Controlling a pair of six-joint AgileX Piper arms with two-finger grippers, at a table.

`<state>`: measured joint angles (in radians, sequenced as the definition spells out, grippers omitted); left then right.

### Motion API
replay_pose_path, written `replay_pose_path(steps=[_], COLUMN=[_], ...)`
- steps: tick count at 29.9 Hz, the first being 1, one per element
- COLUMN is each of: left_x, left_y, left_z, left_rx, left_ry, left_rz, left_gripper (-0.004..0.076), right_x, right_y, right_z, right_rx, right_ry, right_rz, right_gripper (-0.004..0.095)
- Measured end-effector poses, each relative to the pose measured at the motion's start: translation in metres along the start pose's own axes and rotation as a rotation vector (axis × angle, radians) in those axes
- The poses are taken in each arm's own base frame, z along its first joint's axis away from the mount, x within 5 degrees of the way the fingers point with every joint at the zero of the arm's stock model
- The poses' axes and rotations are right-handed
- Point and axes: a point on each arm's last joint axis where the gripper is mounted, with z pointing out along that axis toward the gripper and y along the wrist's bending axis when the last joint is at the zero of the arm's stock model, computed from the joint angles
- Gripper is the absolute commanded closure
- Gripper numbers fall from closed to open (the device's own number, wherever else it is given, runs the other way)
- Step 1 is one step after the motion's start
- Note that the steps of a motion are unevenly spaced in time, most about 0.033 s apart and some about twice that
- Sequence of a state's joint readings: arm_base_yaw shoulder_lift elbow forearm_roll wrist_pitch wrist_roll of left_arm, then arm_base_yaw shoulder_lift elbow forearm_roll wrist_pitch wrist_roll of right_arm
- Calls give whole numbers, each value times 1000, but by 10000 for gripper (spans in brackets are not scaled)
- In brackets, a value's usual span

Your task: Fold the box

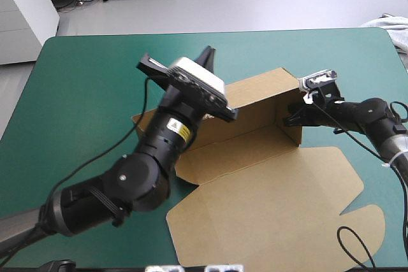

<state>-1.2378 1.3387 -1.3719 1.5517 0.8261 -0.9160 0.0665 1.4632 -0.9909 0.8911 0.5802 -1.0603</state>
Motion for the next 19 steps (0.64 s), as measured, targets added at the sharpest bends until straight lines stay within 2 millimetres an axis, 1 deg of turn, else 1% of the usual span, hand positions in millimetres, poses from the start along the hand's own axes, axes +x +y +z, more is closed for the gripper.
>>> replay_pose_path(steps=[3,7,8,14,17,19], left_x=[15,40,47,75,88,97], left_y=[34,75,89,149,169,180], left_z=[9,13,12,-3,-10,-14], left_rx=[-67,-154,-188,-354,-412,-442], left_ry=[103,242,280,410,476,519], left_rz=[-46,-145,-175,-263,-295,-322], left_gripper=[734,734,734,734,734,734], right_x=[-18,-47,-53,-86,-103,-110], right_y=[14,29,33,50,55,57], right_z=[3,-6,-9,-29,-41,-46], right_rx=[-22,-25,-25,-9,20,33], right_ry=[11,-2,4,3,12,50], right_rz=[-24,-19,-7,29,49,58], right_gripper=[906,907,906,906,906,906])
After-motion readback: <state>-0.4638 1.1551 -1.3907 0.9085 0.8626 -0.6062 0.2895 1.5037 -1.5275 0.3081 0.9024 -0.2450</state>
